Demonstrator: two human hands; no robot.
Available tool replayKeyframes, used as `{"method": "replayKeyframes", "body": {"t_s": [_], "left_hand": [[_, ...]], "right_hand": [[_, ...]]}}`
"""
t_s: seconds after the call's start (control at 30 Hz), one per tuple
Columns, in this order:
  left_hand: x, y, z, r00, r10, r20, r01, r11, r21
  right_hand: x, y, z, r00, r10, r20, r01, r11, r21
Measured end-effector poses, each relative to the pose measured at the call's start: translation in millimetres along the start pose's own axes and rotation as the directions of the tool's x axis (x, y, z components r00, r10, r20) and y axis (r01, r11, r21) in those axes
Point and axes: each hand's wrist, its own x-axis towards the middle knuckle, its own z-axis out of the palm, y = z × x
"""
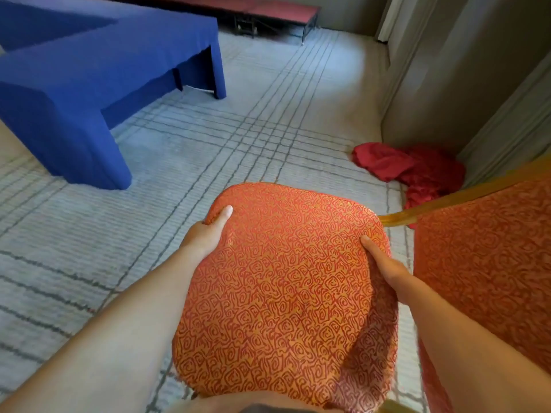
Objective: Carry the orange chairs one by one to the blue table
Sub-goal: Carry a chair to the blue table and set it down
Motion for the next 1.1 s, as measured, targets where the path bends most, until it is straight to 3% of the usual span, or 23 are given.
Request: {"method": "replayKeyframes", "body": {"t_s": [0.1,0.27,0.6,1.1], "left_hand": [[88,48,-8,0.999,-0.03,-0.039,0.03,0.999,0.009],[146,63,-7,1.0,0.006,-0.022,-0.006,1.0,0.005],[360,213,-49,0.99,0.138,-0.01,-0.138,0.989,0.047],[627,392,-11,0.993,0.12,-0.019,-0.12,0.993,0.005]], "right_hand": [[106,-53,27,0.998,-0.005,0.059,0.005,1.0,-0.001],[121,-102,54,0.999,0.025,0.024,-0.025,0.999,0.027],[221,-299,122,0.999,-0.038,-0.032,0.041,0.994,0.104],[447,-560,143,0.991,-0.134,-0.013,0.135,0.986,0.095]]}}
